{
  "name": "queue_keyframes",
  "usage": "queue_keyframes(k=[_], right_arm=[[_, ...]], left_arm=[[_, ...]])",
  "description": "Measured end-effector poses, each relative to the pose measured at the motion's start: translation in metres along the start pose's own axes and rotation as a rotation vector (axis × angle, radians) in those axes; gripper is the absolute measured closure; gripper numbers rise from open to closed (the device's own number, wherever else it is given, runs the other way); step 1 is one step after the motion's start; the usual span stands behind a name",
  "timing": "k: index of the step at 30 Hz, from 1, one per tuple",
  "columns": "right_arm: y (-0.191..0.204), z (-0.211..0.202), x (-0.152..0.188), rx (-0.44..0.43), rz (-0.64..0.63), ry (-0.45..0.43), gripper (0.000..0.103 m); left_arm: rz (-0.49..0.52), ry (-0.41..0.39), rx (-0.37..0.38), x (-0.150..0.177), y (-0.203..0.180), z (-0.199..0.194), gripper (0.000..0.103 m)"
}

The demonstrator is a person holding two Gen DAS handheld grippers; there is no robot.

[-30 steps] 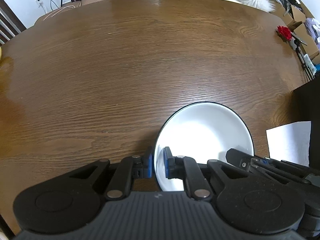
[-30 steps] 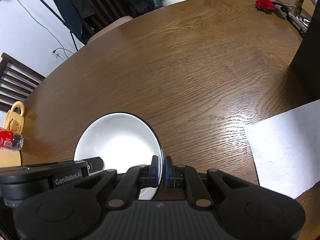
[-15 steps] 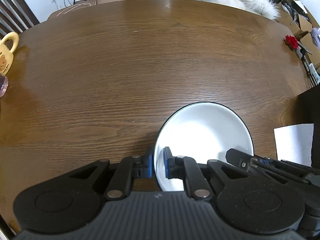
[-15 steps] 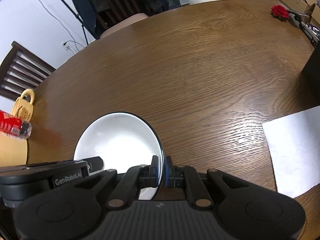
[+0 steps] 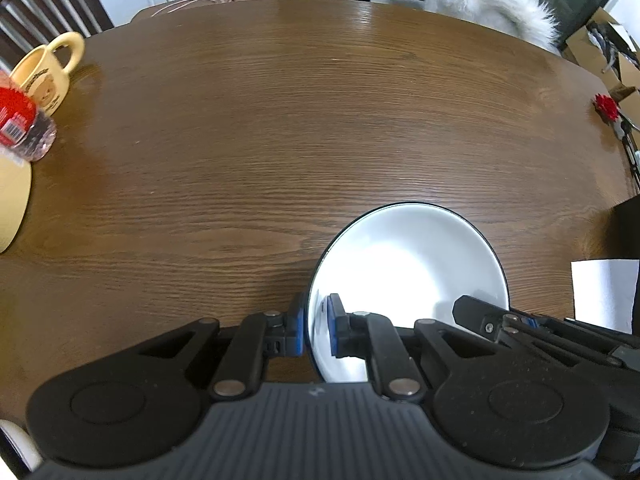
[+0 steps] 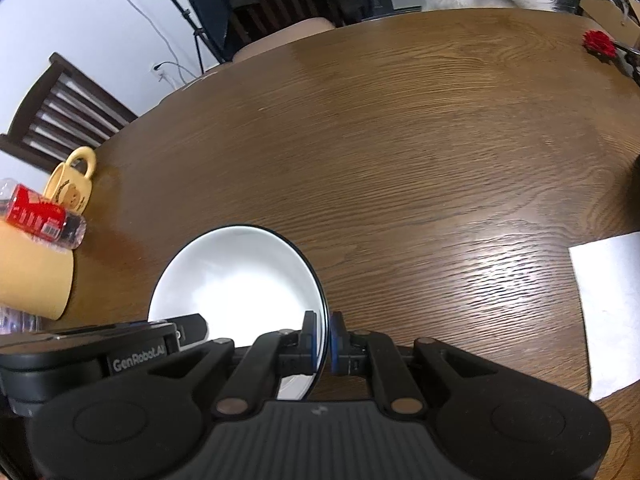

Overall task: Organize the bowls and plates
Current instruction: 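Lift and carry the gripped bowl back toward the stacked bowls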

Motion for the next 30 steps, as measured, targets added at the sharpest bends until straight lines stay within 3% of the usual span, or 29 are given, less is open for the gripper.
queue_keyframes(k=[30], right_arm=[[0.122, 0.003, 0.031, -0.034, -0.209, 0.024, 0.097]], left_arm=[[-0.198, -0.052, -0.024, 0.041, 0.118, -0.035, 0.091]])
Point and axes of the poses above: each gripper's, at about its wrist camera, not at the fingertips, and z roughly the way its jaws point, y to its left, x to its underside, the point moved 3 cm from there along z, roughly the way its jaws point, and after that the axes turned 7 degrees about y, right-handed, at the moved point
